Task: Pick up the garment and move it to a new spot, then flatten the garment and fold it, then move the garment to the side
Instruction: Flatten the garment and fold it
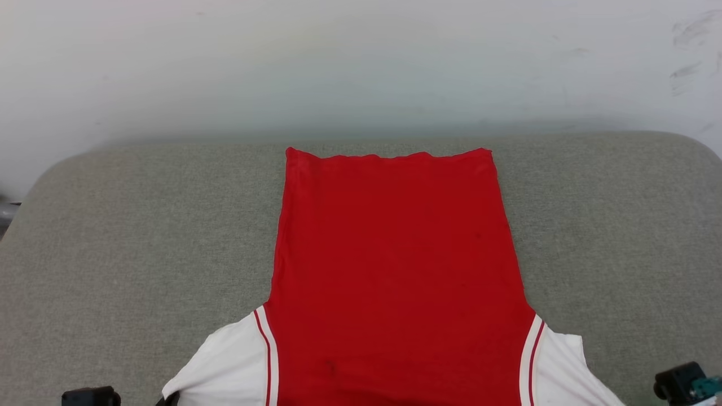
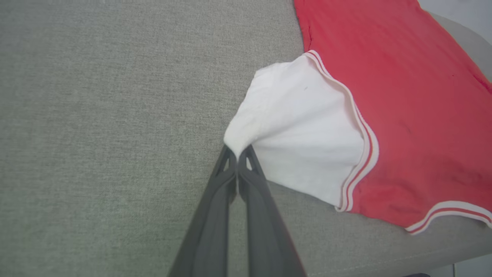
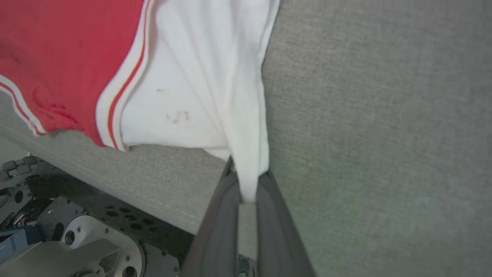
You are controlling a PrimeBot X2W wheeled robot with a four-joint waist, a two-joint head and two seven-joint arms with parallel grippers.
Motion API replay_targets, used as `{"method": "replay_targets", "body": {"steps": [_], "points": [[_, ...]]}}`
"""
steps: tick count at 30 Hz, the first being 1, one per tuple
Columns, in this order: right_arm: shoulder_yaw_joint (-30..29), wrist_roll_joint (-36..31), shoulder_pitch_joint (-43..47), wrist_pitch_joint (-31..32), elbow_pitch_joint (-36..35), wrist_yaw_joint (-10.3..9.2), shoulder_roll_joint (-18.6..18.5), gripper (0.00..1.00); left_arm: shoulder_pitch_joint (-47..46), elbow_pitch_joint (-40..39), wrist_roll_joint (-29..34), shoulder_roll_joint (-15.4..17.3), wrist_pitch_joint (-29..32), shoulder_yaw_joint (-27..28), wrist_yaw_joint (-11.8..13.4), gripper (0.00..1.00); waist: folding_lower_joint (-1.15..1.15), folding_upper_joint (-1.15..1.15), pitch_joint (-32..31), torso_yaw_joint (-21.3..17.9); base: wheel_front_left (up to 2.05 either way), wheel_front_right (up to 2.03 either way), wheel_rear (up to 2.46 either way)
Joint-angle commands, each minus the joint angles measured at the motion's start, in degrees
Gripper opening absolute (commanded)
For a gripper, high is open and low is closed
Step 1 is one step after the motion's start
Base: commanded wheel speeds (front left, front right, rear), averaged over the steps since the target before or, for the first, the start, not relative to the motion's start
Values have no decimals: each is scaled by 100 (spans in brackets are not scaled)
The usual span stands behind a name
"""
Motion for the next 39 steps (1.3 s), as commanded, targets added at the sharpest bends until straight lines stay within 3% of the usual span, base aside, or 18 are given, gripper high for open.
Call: {"method": "replay_targets", "body": {"steps": [1,4,10,16,23,28,29,35,39], "points": [[-133,-82,-11,32,-108,-8,-14,100,-111,-37,103,-49,-42,24,7,0,0,0,51,23,0,0,0],[-408,-209,-134,70,-295,-7,-42,100,-230,-109,236,-97,-40,37,43,0,0,0,165,68,0,0,0],[-1529,-362,-635,32,-945,-7,-134,100,-570,-399,649,-221,-36,152,134,0,0,0,565,240,0,0,0],[-2411,-660,-1493,442,-1487,-6,-93,100,-897,-686,1016,-316,-35,214,195,0,0,0,1047,472,0,0,0],[-2910,-1030,-3235,1975,-1610,-6,44,100,-1522,-968,1516,-614,-31,136,185,0,0,0,1865,962,0,0,0],[-2605,-1274,-4852,3959,-1105,-6,248,100,-1881,-1057,1840,-902,-30,187,125,0,0,0,2475,1294,0,0,0],[-2605,-1274,-4852,3959,-1105,-6,248,100,-1881,-1057,1840,-902,-30,187,125,0,0,0,2475,1294,0,0,0],[-2334,-1623,-5924,5428,-327,-7,381,100,-2159,-1061,2149,-1170,-30,248,40,0,0,0,2886,1578,0,0,0],[-2431,-1854,-6238,5879,151,-6,485,100,-2263,-1070,2290,-1332,-30,334,-37,0,0,0,3129,1728,0,0,0]]}}
